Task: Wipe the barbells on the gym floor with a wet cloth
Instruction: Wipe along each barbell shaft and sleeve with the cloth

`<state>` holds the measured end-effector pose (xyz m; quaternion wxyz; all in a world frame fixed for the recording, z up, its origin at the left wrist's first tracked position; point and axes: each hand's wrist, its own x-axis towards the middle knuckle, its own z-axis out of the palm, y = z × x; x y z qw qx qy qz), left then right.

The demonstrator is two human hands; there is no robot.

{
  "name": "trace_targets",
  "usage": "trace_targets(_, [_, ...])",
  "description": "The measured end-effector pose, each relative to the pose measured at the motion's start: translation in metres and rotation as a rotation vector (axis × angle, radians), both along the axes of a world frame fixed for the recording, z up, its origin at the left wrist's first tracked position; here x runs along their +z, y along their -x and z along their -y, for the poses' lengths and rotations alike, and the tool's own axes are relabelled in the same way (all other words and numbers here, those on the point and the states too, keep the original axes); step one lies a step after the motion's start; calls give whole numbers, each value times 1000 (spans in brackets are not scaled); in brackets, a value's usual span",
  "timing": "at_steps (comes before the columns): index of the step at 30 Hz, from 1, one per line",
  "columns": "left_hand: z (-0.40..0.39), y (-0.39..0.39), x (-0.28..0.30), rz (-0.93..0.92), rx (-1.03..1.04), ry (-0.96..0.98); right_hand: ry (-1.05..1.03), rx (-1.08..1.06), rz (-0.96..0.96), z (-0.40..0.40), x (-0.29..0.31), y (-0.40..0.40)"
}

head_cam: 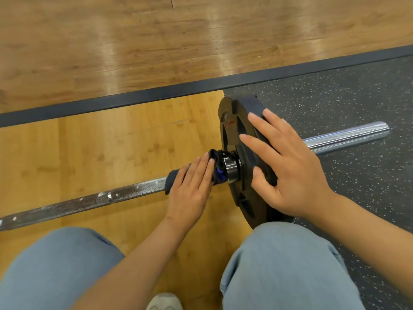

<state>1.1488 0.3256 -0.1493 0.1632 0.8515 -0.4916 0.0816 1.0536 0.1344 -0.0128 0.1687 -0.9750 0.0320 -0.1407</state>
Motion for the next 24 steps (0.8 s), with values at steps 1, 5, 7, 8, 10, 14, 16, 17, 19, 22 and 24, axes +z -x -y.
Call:
trace_targets(1, [6,3,-1,-21,19,8,-6,-3,0,0,0,0])
trace_targets(5, [31,13,-3,-82,71,27,-16,-7,0,1,1,-3])
trace_targets(7, [21,4,-2,-35,12,-22,-9,0,-1,3,1,-5])
trace_targets(8, [9,-3,-1,-15,-23,-48,-9,3,-4,3,1,-5])
trace_targets(10, [-15,-13,3,-9,-37,-66,-14,-3,-12,3,1,-6])
trace_targets(14, [-6,-1,3,-67,72,-3,-26,-19,-1,2,0,-6])
trace_targets(16, [16,14,0,-82,73,11,-21,-20,4,2,1,-6])
trace_targets(17, [25,17,-1,-94,70,20,-19,-19,3,2,1,-6])
trace_targets(19, [27,13,-1,-90,62,3,-23,-11,-3,2,1,-7])
trace_targets(22, [1,-3,4,-51,-13,-72,-26,1,-7,3,1,-6])
trace_targets(24, [-21,-12,6,-27,-32,-81,-25,-4,-5,2,1,-5])
